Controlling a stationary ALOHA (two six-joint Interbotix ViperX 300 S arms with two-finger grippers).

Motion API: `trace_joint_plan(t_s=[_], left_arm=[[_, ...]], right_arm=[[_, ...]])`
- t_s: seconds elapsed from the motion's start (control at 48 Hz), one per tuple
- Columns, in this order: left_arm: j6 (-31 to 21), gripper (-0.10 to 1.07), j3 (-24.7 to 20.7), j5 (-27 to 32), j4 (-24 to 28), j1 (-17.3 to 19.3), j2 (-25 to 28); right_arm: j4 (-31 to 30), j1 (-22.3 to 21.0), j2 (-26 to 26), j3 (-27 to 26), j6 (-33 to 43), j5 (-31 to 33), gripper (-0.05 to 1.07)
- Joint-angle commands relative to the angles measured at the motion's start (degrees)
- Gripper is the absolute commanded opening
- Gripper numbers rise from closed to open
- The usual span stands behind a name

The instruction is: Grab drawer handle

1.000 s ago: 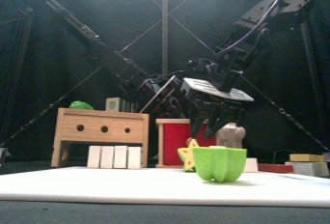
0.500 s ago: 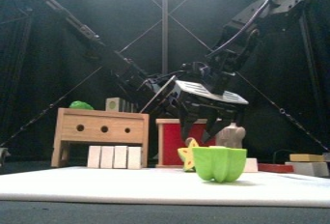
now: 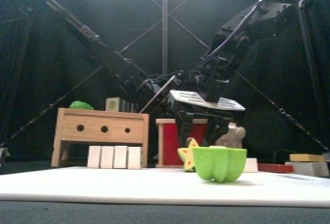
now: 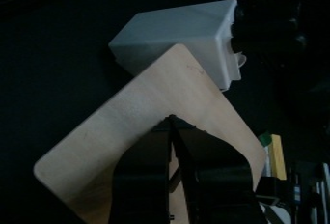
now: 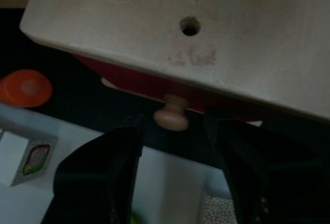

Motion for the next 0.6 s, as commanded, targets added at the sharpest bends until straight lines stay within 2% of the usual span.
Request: trace_joint_plan(t_s=[0.0, 0.583], left_arm=[[0.1, 0.44, -0.7, 0.1, 0.1, 0.4, -0.4], [0.1, 0.44, -0.7, 0.2, -0.1, 0.4, -0.4]], right_arm=[[0.3, -0.4, -1.1, -1.4, 0.2, 0.6, 0.67], [1.2, -0.1, -1.1, -1.8, -0.1, 0.6, 0.64]])
